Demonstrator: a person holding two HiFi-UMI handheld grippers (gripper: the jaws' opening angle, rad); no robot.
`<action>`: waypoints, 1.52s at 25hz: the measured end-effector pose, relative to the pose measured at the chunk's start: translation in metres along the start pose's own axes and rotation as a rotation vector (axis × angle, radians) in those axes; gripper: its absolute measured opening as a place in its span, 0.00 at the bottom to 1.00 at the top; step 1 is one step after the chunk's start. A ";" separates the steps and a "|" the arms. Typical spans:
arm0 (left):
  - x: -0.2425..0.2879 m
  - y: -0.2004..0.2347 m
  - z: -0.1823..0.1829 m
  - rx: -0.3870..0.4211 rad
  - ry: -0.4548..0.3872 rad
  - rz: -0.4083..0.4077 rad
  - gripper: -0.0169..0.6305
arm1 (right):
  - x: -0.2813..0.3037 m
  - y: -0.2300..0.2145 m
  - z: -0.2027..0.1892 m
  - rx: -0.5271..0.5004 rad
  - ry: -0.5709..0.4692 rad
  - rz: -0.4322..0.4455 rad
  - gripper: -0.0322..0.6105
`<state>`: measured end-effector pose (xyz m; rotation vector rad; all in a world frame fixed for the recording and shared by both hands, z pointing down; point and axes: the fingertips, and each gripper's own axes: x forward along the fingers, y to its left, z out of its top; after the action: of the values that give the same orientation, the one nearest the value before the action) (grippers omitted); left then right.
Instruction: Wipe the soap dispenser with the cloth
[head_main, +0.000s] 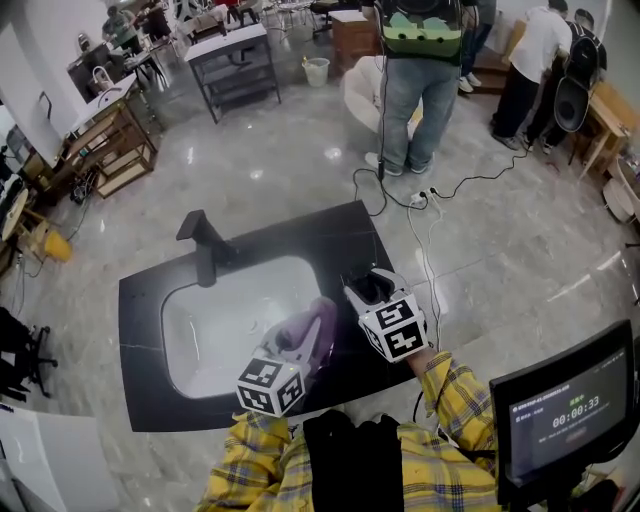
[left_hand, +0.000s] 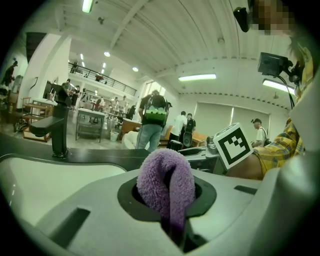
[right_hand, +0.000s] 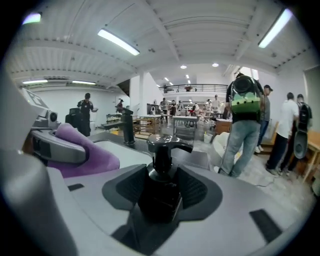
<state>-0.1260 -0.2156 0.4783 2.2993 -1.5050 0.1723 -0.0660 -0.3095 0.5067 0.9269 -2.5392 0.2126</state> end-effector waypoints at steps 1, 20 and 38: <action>0.001 0.000 0.000 0.001 0.001 0.000 0.09 | 0.000 0.000 0.000 0.016 0.002 -0.031 0.34; 0.019 -0.027 0.030 0.222 -0.040 -0.118 0.09 | -0.034 -0.014 -0.004 0.167 -0.121 -0.057 0.41; 0.060 -0.058 0.003 0.325 0.071 -0.271 0.09 | -0.085 -0.050 -0.028 0.283 -0.149 -0.172 0.33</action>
<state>-0.0487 -0.2480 0.4795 2.6914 -1.1852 0.4453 0.0336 -0.2904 0.4942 1.3071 -2.5879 0.4759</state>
